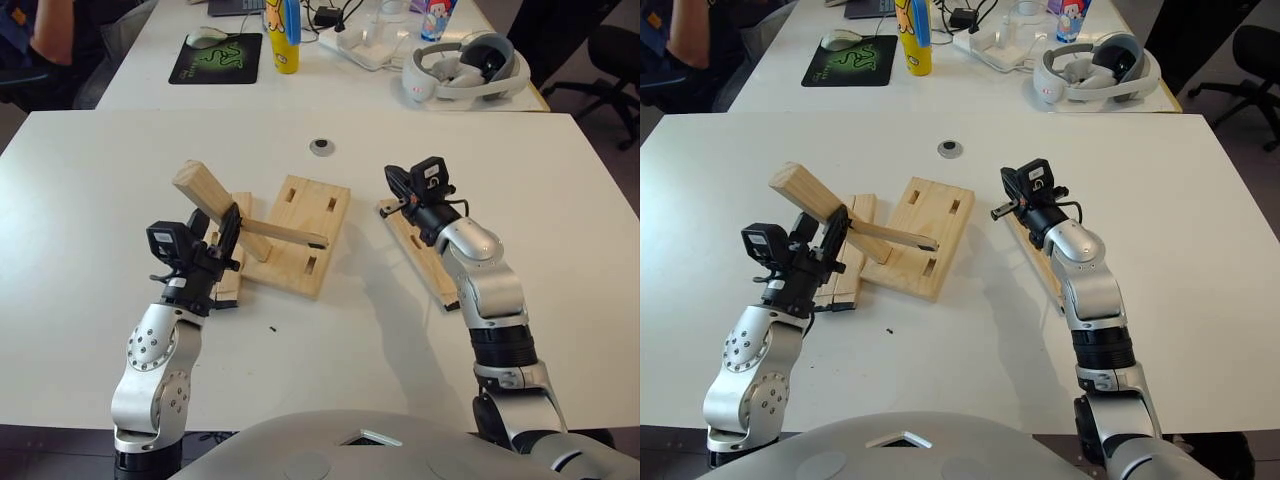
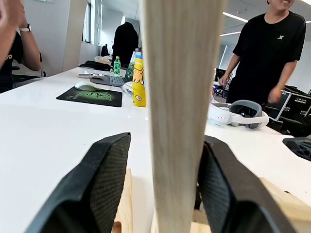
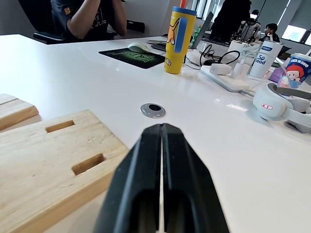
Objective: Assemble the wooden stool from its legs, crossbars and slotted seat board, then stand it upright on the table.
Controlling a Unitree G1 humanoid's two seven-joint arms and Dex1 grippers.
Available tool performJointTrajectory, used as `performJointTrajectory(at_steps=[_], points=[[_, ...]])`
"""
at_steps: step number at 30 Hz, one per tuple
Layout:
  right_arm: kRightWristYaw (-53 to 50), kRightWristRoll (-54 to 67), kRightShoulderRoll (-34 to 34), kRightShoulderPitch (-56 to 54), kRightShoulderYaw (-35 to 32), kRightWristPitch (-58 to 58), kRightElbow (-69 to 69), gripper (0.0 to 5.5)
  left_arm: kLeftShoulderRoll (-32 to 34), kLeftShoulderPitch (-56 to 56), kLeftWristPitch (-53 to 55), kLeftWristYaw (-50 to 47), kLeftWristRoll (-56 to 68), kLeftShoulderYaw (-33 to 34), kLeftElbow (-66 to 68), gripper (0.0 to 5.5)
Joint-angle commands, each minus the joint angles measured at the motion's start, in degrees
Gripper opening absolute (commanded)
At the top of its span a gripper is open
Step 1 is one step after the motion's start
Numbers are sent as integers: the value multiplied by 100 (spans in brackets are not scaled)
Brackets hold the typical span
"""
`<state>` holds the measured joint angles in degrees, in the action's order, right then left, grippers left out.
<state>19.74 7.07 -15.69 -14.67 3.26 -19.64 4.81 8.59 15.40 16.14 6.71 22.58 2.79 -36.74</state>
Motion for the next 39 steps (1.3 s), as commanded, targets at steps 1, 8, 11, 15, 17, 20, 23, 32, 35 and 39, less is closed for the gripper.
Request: performJointTrajectory(at_steps=[1, 8, 11, 15, 17, 20, 23, 32, 35, 39], points=[[17, -81, -7, -7, 41, 44, 13, 0, -49, -298, 145, -145, -13, -3, -277, 227], [76, -6, 2, -1, 20, 99, 61, 0, 114, -1358, 587, -349, -115, -68, -811, 227], [86, 22, -10, -22, -29, 145, 54, 0, 235, -1916, 829, -460, -80, 125, -891, 227], [180, 105, -86, 15, -127, 168, 106, 0, 391, -2419, 1047, -531, -38, 419, -867, 227], [293, 161, -140, 11, -165, 177, 136, 0, 442, -2610, 1148, -567, 19, 570, -870, 227], [586, 257, -313, -48, -182, 160, 122, 0, 555, -2953, 1256, -608, 70, 806, -841, 227], [999, 371, -601, -62, -193, 92, 123, 0, 719, -3404, 1340, -658, 145, 1127, -710, 227], [3612, 1849, -2306, 309, -350, -1267, 817, 0, 974, -3189, 1252, -613, 238, 2158, 136, 227], [4314, 2566, -2791, 514, -402, -1940, 1269, 0, 961, -2874, 1043, -518, 107, 2236, 399, 227], [4399, 2719, -2863, 813, 32, -2243, 1781, 0, 1091, -2554, 834, -328, -99, 2228, 1007, 227]])
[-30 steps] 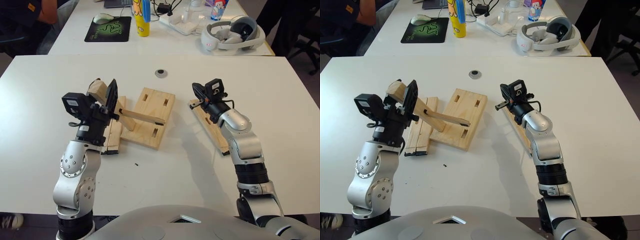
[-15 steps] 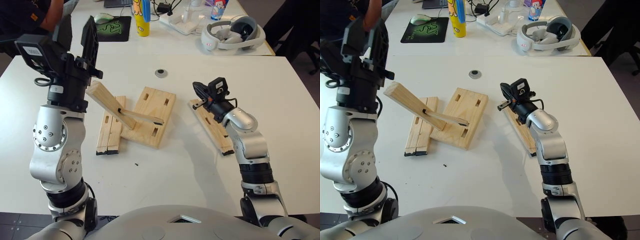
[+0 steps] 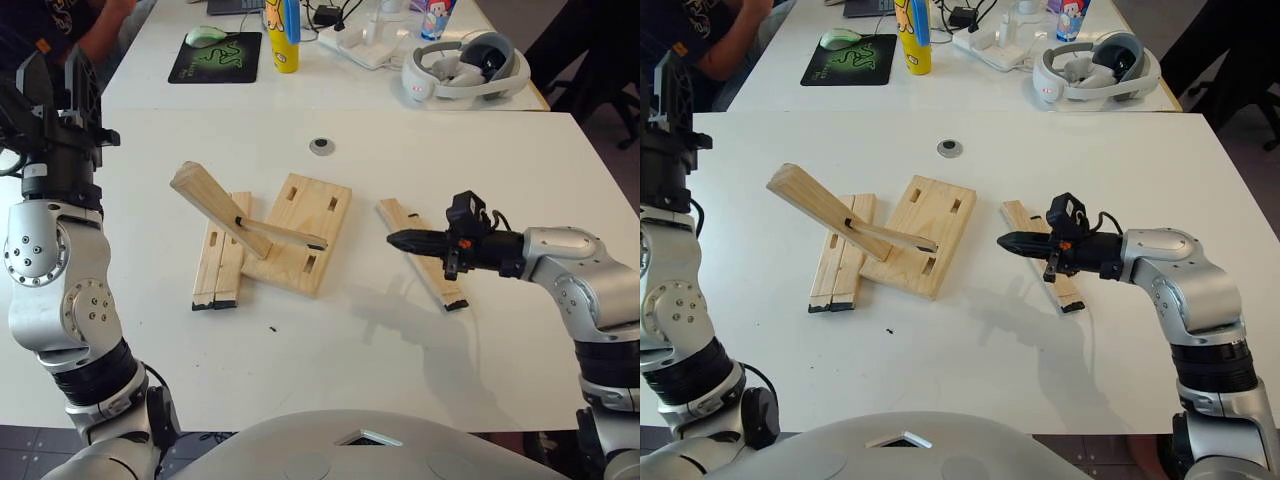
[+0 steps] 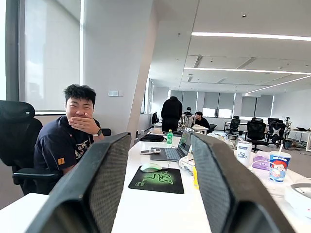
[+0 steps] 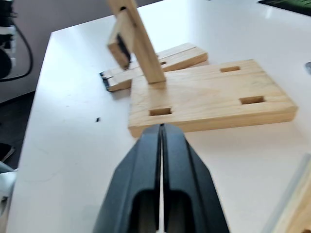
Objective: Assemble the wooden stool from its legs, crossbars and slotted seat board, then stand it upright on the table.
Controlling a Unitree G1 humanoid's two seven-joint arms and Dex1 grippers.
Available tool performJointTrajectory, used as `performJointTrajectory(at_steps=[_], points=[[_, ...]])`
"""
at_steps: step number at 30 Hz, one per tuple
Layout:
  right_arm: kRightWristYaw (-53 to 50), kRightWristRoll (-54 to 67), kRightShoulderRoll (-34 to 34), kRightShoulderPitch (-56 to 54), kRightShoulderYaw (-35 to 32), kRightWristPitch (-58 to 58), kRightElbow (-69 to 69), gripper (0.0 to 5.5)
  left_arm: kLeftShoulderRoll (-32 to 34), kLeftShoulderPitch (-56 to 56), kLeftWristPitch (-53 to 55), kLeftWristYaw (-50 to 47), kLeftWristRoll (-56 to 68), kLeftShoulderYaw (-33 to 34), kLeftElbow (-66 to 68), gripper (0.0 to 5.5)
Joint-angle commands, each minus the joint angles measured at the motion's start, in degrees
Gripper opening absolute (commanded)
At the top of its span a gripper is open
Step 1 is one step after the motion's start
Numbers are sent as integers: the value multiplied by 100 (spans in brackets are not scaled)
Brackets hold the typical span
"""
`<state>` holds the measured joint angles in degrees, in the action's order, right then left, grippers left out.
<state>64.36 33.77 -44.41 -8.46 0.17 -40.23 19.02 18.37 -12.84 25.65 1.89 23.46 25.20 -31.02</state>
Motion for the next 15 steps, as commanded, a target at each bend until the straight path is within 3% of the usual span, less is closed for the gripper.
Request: performJointTrajectory(at_steps=[1, 6, 15], points=[[-379, -85, 258, 146, 494, -189, 353, 0, 178, 403, -157, 261, -292, -78, 623, 227], [-1544, -346, 1194, 32, 881, -287, 340, 0, 511, 1156, 235, 1000, -464, -520, 1507, 227], [-1928, -415, 1373, 258, 905, -225, 423, 0, 638, 2253, 2026, 2069, 1204, -174, 1084, 227]])
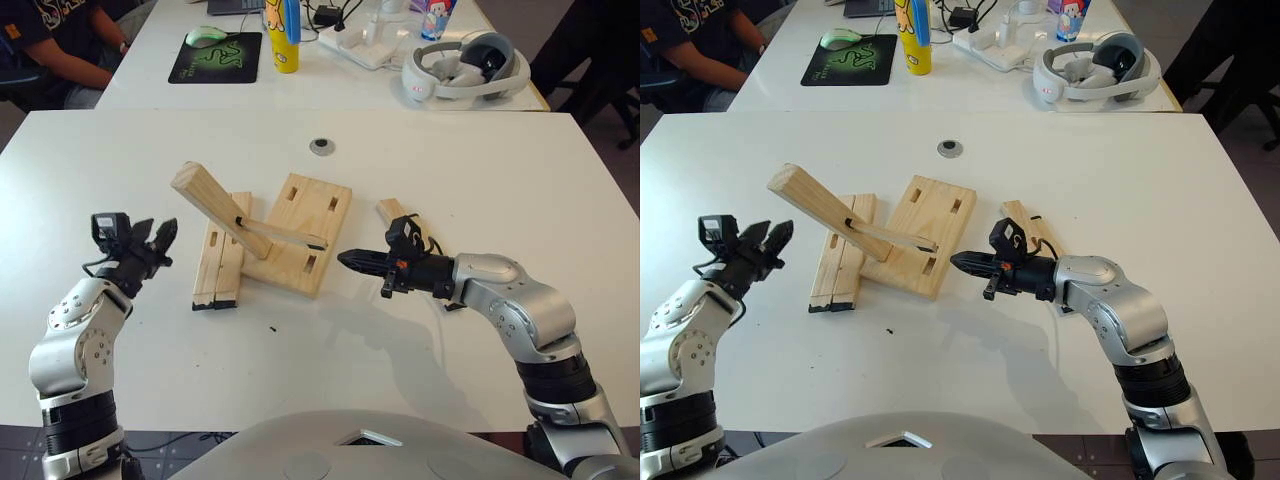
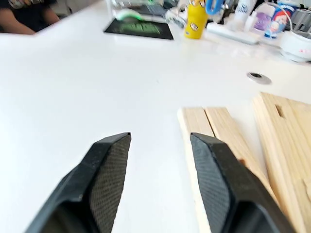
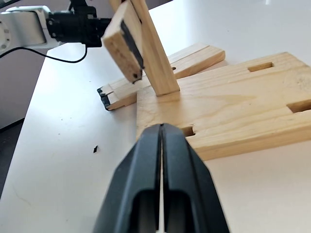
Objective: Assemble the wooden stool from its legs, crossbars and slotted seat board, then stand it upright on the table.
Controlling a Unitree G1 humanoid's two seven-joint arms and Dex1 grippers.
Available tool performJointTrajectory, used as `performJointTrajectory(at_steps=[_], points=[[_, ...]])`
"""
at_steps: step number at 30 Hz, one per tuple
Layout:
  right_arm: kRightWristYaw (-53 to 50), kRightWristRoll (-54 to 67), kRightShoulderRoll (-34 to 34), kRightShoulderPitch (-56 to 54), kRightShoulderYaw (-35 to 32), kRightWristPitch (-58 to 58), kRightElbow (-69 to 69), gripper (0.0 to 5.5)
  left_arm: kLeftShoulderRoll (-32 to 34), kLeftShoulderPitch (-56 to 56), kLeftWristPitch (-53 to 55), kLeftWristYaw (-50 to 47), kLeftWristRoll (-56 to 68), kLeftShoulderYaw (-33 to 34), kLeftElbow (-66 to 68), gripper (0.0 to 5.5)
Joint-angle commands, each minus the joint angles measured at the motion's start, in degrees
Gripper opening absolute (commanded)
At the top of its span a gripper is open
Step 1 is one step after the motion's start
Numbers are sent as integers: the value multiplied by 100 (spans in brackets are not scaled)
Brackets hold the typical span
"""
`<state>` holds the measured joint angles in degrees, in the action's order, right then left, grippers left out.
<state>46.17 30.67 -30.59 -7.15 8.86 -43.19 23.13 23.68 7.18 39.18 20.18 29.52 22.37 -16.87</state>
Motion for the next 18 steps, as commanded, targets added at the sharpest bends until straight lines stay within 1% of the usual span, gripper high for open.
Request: performJointTrajectory(at_steps=[1, 6, 10, 15, 18], points=[[-108, -134, -18, 139, 61, 107, -27, 0, 132, 327, 833, 284, 725, 108, -440, 227], [-264, -236, -9, 403, 115, 203, 122, 0, 642, 494, 1374, 650, 826, -234, -612, 227], [-386, -225, 99, 428, 97, 212, 155, 0, 1201, 700, 1043, 767, 32, -901, -536, 227], [-513, -262, 176, 473, 95, 266, 163, 0, 1311, 782, 904, 896, -247, -1306, -578, 227], [-613, -265, 227, 567, 93, 295, 214, 0, 1462, 686, 730, 876, -503, -1316, -296, 227]])
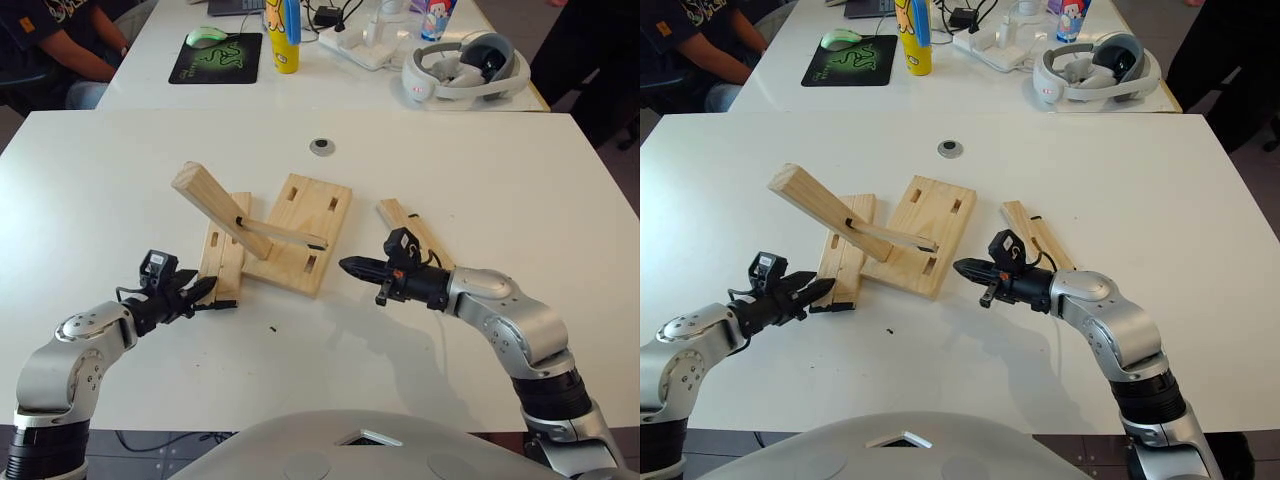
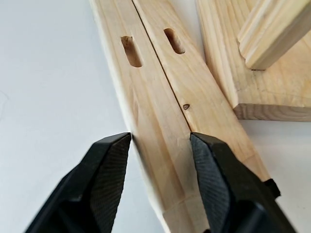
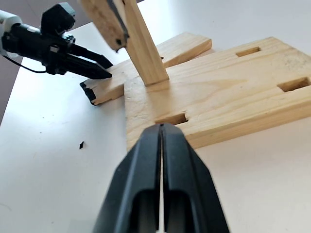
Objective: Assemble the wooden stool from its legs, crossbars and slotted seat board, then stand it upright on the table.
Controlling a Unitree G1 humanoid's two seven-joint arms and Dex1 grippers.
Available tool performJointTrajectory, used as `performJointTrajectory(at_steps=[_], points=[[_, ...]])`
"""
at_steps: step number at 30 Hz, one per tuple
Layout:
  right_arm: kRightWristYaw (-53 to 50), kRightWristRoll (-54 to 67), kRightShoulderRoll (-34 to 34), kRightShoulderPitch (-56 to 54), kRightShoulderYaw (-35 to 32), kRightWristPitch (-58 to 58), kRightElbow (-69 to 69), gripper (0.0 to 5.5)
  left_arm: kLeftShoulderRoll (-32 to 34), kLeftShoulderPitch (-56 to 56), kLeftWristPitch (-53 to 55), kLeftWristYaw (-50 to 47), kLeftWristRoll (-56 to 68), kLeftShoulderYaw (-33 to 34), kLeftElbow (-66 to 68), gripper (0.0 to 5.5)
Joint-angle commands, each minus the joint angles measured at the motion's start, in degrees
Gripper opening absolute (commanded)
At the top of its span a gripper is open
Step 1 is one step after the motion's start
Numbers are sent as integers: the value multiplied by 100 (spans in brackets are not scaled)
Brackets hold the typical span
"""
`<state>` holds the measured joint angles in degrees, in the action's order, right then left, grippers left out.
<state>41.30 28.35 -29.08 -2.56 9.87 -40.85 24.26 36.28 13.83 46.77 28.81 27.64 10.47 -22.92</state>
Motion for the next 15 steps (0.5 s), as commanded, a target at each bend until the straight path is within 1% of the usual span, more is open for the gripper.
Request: performJointTrajectory(at_steps=[1, 5, 9, 12, 15], points=[[-156, -35, 93, 146, -5, 71, 122, 0, 256, -50, -88, 14, -385, -89, 427, 227], [-234, -43, 147, 276, 20, 117, 173, 0, 500, -383, -354, 77, -598, 54, 993, 227], [-247, -59, 170, 283, 39, 170, 153, 0, 571, -590, -551, 183, -683, 98, 1229, 227], [-66, 107, 166, 295, 107, 127, 233, 0, 431, -821, -611, 192, -510, 204, 973, 227], [332, 544, 71, 310, 231, -144, 447, 0, 181, -1155, -583, 111, -201, 439, 760, 227]])
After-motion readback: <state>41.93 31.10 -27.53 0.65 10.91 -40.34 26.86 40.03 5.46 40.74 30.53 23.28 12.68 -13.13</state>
